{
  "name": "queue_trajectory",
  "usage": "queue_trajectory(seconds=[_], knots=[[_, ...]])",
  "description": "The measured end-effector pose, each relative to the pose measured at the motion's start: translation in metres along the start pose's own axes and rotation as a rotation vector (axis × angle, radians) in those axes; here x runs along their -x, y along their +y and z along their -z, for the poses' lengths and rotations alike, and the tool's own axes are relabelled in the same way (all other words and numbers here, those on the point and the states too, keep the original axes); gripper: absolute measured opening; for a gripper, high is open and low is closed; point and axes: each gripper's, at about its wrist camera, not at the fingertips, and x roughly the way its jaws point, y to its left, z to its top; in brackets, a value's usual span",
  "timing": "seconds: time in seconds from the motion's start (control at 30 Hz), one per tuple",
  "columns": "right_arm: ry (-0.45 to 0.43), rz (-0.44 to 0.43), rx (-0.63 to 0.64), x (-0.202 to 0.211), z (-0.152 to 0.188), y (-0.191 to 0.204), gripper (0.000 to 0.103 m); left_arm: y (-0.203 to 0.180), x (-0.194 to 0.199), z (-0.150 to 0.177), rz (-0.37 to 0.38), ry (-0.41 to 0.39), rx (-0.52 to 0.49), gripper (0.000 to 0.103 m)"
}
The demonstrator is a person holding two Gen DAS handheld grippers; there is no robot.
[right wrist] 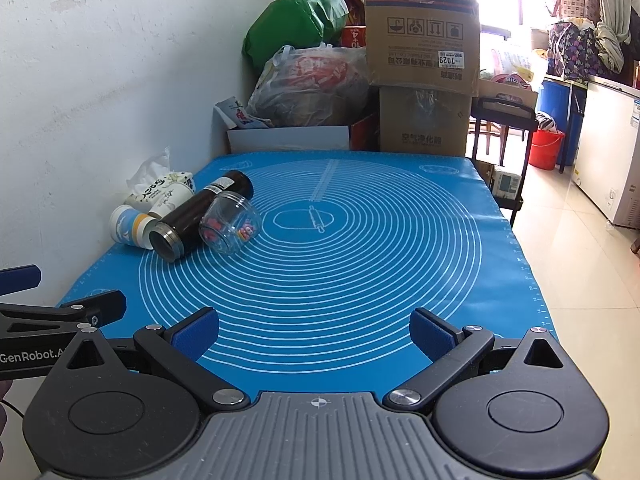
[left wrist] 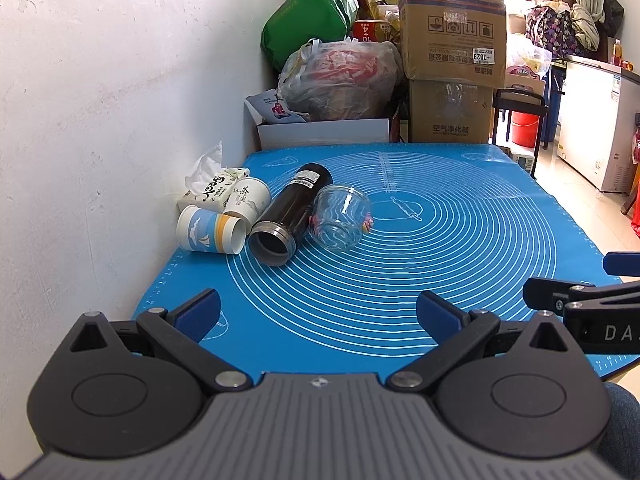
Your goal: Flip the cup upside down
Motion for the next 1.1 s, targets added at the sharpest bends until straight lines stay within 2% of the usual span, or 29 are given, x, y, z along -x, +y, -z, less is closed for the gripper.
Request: queue_trajectory(seconds=[0.73, 1.1], knots=[[0.009, -0.004, -0.028, -0.003, -0.001, -0.005, 0.103, 0.001, -0.002, 0.002, 0.004, -0.003, -0.008, 0.103], [-0.004, 0.003, -0.025, -0.012, -0.008, -0.005, 0.103, 0.02, -0.013, -0.004, -0.034, -0.03, 0.015, 0.103]])
